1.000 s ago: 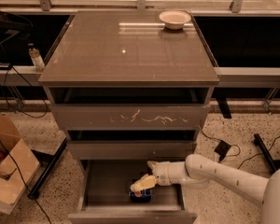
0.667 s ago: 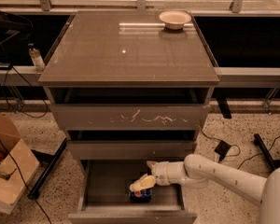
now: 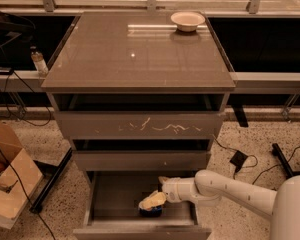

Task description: Pick pepsi can from bottom drawer and place on counter

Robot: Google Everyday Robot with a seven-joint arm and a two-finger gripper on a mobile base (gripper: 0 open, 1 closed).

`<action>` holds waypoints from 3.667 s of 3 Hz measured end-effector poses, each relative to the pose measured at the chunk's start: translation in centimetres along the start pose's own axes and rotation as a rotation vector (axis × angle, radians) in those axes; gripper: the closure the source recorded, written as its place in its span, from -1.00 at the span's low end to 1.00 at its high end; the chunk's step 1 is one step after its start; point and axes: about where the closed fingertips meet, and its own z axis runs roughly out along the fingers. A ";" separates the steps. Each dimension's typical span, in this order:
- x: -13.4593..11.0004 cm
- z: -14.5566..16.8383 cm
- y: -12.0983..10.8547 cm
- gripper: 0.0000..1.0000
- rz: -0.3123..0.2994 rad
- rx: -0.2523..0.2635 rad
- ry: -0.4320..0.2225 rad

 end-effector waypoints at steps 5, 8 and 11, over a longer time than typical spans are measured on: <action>11.5 9.6 -10.3 -1.00 -0.043 0.089 0.262; 16.6 12.5 -11.0 -0.02 -0.041 0.131 0.448; 10.2 9.8 -5.9 1.00 -0.049 0.130 0.300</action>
Offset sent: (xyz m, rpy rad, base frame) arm 0.0420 -0.0106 -0.1218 -0.1115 -0.0086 0.0408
